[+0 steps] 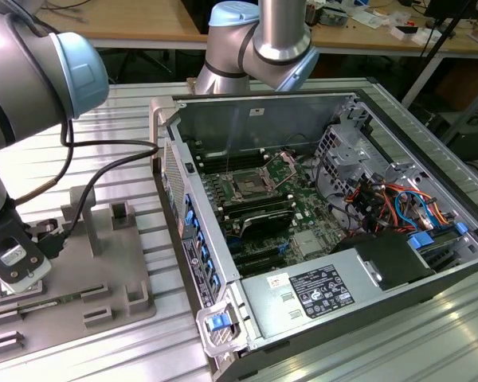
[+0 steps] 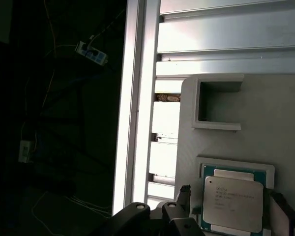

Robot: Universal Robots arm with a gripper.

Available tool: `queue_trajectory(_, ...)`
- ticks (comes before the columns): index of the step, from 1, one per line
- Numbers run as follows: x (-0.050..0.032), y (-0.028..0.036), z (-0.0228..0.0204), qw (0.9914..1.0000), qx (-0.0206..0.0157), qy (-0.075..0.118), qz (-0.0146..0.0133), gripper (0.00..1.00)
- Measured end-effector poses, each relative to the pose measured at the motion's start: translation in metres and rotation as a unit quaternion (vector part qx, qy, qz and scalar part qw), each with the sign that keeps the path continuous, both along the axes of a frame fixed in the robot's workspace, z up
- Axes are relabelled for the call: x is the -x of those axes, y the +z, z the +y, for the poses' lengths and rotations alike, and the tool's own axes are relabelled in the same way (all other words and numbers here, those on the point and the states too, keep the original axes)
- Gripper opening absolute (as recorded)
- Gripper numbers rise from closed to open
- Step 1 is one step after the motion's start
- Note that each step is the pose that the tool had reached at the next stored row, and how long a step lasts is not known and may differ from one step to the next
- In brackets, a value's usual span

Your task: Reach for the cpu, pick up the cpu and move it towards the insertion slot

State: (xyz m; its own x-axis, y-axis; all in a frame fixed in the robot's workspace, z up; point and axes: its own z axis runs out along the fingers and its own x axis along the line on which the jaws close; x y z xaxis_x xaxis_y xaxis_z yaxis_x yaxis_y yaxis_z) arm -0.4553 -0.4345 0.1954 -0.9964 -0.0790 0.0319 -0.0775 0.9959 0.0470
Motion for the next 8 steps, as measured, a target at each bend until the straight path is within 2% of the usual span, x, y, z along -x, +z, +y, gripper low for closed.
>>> queue_trajectory(4,-0.0001,-0.0044,0.0,0.99987,0.0,-0.016,0.0,0.68)
queue_trajectory(8,-0.0007,-0.0073,0.0,0.99982,0.0,-0.019,0.0,0.67)
